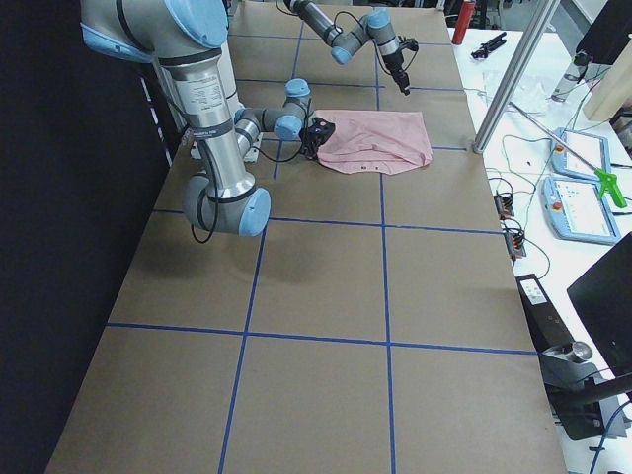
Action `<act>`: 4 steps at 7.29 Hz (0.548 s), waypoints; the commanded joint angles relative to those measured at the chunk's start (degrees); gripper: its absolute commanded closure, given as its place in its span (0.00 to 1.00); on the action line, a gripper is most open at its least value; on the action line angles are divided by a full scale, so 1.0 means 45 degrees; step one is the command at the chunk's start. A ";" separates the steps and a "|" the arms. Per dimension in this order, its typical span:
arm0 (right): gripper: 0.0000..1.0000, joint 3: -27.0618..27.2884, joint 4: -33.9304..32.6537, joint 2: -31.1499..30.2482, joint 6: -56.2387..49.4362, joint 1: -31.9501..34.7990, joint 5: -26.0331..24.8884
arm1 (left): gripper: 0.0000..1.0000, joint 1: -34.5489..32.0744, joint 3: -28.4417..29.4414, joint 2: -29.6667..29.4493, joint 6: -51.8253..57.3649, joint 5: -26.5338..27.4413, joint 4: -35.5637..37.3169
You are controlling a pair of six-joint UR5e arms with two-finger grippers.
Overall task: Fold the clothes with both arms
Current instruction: 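Move the left gripper to the shirt's near corner while the right gripper holds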
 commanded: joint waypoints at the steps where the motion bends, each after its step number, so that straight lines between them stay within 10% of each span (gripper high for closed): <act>1: 1.00 0.0253 -0.0045 0.0019 -0.0067 0.0047 0.0060 | 0.50 -0.0002 -0.0683 0.0276 -0.0019 -0.0019 0.0122; 4: 1.00 0.1187 -0.0085 -0.0699 -0.0048 0.0029 0.0138 | 0.50 0.0134 -0.3335 0.1701 -0.1845 -0.0992 0.0375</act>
